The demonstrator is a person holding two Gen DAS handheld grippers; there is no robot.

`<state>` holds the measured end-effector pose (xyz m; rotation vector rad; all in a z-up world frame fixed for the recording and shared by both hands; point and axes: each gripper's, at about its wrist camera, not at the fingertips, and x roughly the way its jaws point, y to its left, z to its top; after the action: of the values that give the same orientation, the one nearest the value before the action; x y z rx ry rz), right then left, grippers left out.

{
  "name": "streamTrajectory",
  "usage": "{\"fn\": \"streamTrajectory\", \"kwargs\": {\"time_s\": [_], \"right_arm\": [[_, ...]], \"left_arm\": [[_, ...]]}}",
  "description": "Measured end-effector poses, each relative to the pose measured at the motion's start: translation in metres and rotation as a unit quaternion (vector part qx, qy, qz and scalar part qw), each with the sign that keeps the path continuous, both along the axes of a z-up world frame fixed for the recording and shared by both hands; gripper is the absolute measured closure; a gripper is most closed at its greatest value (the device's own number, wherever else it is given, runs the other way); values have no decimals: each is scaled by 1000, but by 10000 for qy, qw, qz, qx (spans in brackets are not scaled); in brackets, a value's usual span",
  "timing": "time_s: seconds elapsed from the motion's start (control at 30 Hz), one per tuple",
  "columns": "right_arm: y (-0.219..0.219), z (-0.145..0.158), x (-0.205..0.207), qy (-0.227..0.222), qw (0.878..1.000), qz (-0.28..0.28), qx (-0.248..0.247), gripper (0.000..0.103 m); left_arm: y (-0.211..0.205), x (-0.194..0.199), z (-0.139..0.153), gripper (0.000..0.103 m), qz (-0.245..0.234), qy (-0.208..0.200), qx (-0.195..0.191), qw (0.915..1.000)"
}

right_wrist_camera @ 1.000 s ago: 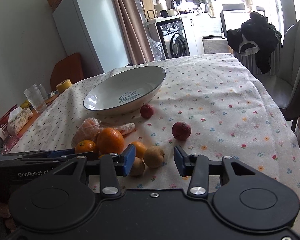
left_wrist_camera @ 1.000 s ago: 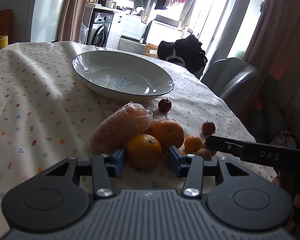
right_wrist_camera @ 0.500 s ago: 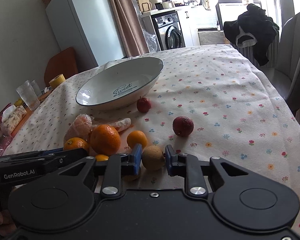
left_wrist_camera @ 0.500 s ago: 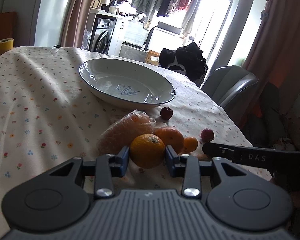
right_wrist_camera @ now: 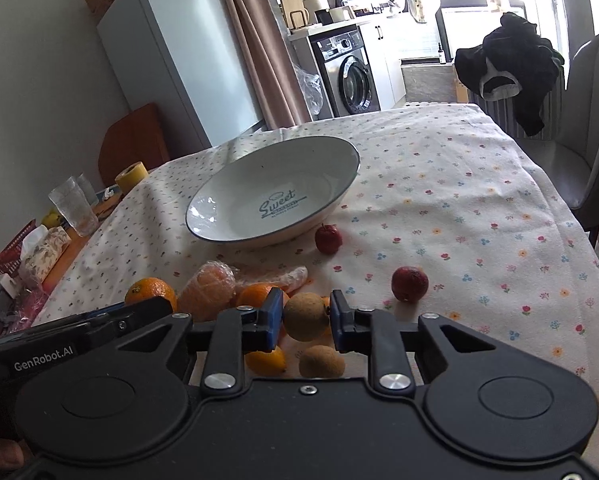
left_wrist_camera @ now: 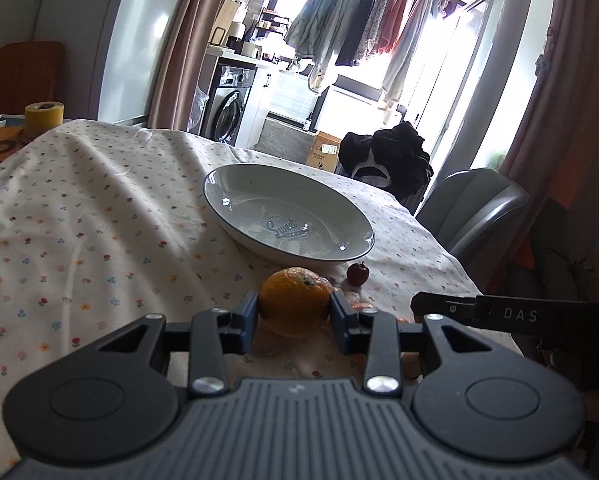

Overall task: Organize fruits
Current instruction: 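Carry orange and kiwi into the white bowl and open both grippers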

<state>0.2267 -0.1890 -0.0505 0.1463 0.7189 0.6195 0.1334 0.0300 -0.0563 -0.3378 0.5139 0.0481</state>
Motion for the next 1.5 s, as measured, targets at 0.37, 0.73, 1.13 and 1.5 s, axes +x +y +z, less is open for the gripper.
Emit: {"fn": "streamTrajectory", "kwargs": {"time_s": [0.37,0.73,1.13,1.5], "right_arm": [[14,5,7,-4,10000,-89,37,80],[36,21,29,-182,9997,-23,170,80],[61,20,62,-98,9999,-5,121,80],[73,20,89,-13,10000,-52,83,79]], "left_arm": [[17,5,8,66,119,-137,-2,9998],[29,39,15,66,358,-52,41,9993],[40,79,19,66,512,144,-58,9986],[50,117,11,66,438,404,-166,9981]]}}
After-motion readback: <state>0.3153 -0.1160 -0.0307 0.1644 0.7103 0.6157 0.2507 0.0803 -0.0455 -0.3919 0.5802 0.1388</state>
